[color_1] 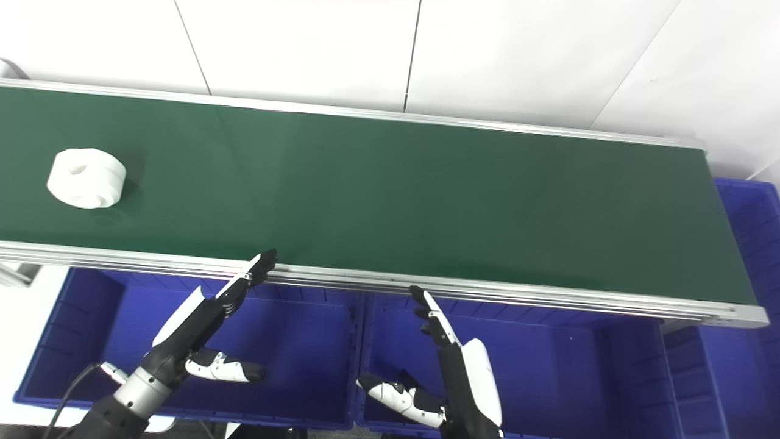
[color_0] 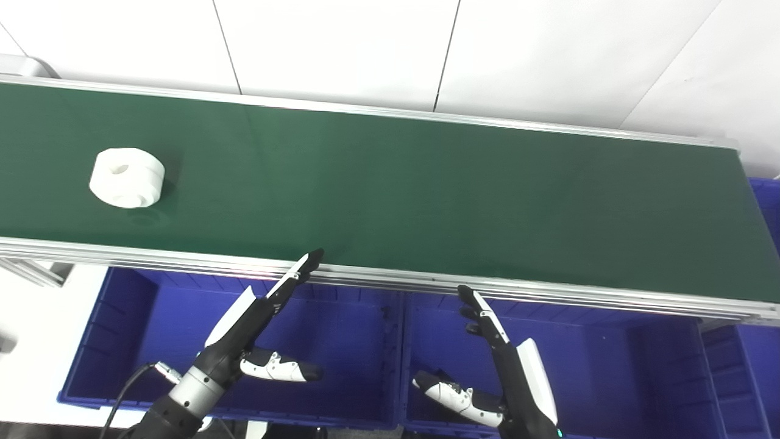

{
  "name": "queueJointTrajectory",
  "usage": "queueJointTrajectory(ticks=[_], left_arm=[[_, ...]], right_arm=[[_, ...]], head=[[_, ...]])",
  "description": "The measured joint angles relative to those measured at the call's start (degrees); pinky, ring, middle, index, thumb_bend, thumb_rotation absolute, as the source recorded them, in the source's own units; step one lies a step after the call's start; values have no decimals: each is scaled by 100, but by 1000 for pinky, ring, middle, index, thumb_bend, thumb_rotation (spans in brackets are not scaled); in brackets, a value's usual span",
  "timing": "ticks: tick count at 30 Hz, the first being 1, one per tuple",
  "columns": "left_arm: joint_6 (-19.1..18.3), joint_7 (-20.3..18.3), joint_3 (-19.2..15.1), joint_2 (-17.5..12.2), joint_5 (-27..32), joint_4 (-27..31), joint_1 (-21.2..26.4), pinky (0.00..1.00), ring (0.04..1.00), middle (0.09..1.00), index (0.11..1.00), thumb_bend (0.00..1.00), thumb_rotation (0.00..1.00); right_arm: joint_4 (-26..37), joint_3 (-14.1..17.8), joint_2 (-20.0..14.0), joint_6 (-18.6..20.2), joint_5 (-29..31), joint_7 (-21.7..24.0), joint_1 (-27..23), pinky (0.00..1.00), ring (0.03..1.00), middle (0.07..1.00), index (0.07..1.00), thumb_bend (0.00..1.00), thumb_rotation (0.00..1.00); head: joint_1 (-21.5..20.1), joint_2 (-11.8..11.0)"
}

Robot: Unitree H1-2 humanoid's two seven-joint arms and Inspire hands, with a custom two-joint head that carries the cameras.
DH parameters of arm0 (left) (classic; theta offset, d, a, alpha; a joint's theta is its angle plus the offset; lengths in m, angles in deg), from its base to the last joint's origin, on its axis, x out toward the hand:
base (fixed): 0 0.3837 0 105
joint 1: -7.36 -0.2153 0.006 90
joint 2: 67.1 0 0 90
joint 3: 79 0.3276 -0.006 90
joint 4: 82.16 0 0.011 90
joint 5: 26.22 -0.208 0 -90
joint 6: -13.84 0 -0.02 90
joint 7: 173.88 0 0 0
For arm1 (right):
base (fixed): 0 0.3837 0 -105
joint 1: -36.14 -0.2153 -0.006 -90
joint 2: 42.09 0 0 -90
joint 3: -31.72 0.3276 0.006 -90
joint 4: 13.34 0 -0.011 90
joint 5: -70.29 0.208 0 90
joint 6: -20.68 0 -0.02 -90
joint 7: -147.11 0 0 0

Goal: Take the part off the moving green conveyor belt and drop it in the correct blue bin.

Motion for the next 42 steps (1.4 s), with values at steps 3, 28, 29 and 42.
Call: queueJointTrajectory(ticks=[3,28,29,42], left_arm=[[0,-60,-43,-20,26,0,0,999,1000,1000,1000,795,588],[5,371,552,201,-506,-228,7,812,923,953,936,773,533],[5,450,607,199,-511,-238,25,810,922,952,935,772,533],[5,1538,1412,-75,-646,-411,395,766,882,930,914,754,530]], right_arm=[[0,-22,45,103,-53,17,-24,790,863,909,938,758,475],[-667,288,-513,-624,461,-286,45,873,924,944,961,677,409],[-723,299,-519,-672,482,-303,33,874,924,944,961,677,408],[-912,417,-549,-903,621,-314,-34,891,931,949,971,639,316]], head=[[-62,18],[3392,-1142],[3392,-1142],[3559,-1248]])
